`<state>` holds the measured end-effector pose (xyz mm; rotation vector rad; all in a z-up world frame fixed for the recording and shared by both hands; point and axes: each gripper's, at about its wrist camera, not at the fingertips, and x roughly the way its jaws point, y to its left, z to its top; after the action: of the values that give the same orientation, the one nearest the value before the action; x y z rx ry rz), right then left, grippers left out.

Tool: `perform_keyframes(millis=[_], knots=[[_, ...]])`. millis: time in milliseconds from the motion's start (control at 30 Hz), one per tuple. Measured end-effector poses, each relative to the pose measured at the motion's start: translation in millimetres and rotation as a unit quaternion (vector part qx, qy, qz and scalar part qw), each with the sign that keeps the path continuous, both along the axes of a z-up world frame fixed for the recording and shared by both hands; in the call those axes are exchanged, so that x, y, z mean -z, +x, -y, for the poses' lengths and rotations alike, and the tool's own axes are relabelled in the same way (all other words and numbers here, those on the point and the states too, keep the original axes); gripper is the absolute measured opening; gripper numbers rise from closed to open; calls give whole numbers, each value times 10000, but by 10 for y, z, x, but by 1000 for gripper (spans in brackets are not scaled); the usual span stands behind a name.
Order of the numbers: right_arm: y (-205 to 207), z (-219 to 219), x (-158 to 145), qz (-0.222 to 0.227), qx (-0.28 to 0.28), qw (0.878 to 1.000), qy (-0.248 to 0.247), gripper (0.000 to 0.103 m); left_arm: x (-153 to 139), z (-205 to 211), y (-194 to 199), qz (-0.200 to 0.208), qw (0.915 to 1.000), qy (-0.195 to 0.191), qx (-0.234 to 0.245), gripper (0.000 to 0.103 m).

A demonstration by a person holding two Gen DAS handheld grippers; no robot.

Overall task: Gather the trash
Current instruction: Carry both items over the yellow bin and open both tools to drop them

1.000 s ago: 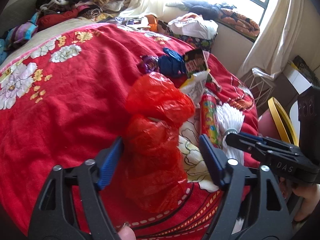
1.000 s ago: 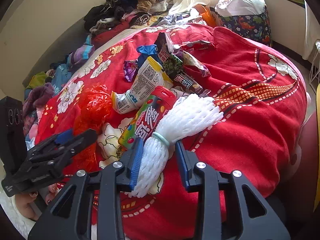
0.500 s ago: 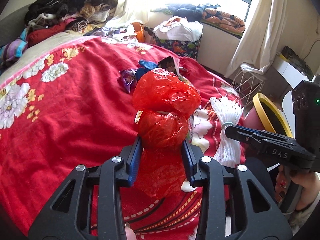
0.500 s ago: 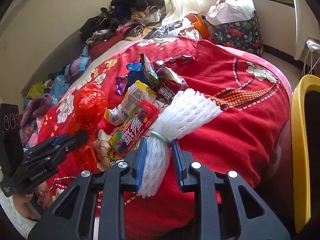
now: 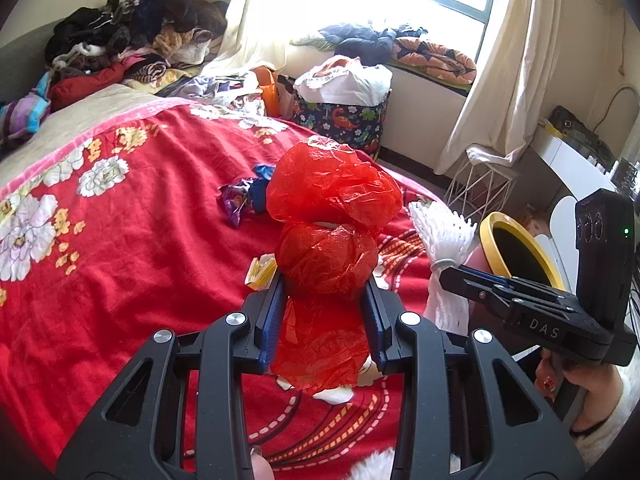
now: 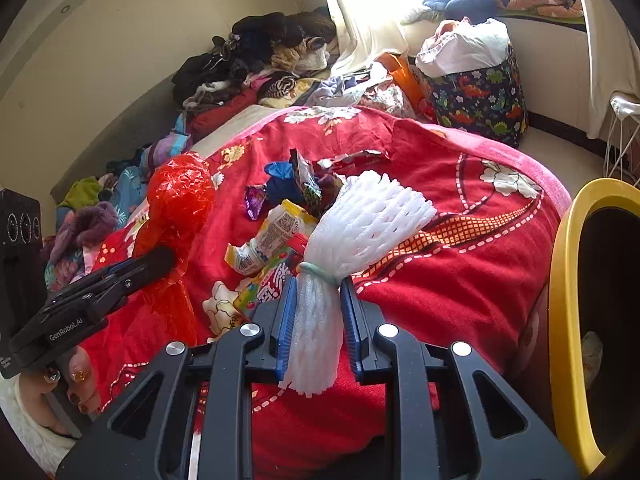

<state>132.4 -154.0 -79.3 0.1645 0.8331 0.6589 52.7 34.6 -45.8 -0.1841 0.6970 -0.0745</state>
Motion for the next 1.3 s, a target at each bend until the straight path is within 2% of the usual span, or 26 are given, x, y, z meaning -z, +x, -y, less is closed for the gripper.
perform_keyframes(millis=[733,1300], knots=[[-78,418,-377,478,400,9979,185,22,-378,381,164,397,9987,13,310,28],[-46,910,-499,688,916,9930,286,22,-492,669,256,526,9970,13,572,28]])
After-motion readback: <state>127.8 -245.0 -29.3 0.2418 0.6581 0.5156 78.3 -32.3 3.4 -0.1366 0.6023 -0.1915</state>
